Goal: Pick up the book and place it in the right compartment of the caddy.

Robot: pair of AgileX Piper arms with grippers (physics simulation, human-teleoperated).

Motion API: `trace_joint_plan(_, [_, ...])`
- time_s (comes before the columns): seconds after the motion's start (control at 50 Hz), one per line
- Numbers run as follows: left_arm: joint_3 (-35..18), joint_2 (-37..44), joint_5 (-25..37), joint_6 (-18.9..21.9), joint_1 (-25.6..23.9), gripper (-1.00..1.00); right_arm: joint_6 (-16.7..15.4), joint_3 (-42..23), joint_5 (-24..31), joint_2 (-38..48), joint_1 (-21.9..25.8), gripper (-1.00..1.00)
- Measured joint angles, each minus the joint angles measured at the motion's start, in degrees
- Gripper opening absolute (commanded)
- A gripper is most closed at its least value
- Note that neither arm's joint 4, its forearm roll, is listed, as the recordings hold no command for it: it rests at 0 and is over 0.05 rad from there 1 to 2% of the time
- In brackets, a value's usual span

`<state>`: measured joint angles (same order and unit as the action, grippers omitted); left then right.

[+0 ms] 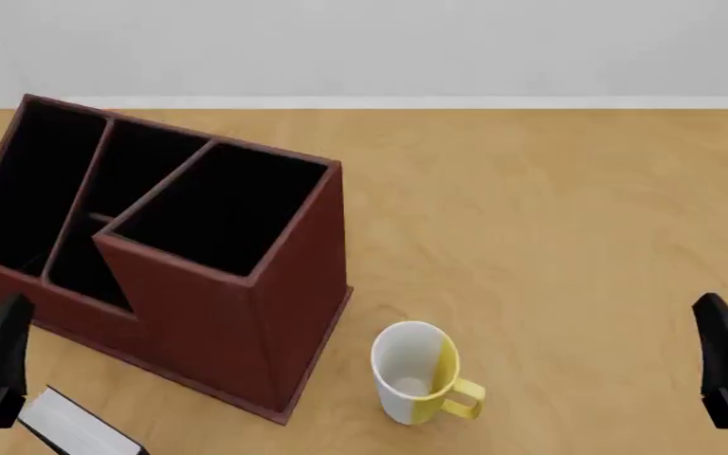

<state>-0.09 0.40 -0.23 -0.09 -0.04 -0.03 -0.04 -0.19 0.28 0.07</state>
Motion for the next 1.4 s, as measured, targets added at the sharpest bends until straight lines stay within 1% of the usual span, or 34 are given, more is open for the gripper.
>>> trace_joint_plan(0.18, [-0.3, 2.0, -1.6, -0.3, 0.6, 1.00, -0.5, 0.0, -1.6, 1.9, 0.7, 1.00])
trace_joint_plan(0.4, [-0.9, 1.9, -1.1, 0.4, 0.9, 1.00, -1.3, 0.0, -2.6, 3.2, 2.0, 1.00])
trace_joint_plan(0.48, [-1.8, 1.2, -0.1, 0.6, 1.3, 1.00, -1.9, -0.5, -1.3, 2.4, 3.4, 1.00])
trace_joint_plan(0.62, [-4.0, 0.4, 1.6, 1.2, 2.2, 1.00, -3.6, -3.7, 3.0, 1.1, 7.4, 1.00])
trace_joint_plan(0.9, [-8.0, -0.2, 3.2, 2.5, 4.4, 1.00, -7.0, -14.2, 15.8, 0.1, 18.1, 1.00])
trace_joint_plan(1.0, [-8.8, -0.3, 3.5, 2.7, 5.2, 1.00, -9.4, -16.9, 21.9, -0.1, 25.3, 1.00])
trace_joint_plan(1.14, [-9.7, -0.3, 3.7, 2.9, 5.9, 1.00, -11.5, -19.1, 27.5, 0.0, 32.8, 1.00])
trace_joint_plan(1.24, [-10.1, -0.4, 3.8, 2.9, 6.3, 1.00, -12.4, -20.3, 29.4, 1.4, 38.1, 1.00])
trace_joint_plan(1.4, [-10.9, -0.4, 4.0, 3.2, 6.7, 1.00, -13.0, -20.5, 27.9, 5.9, 45.4, 1.00])
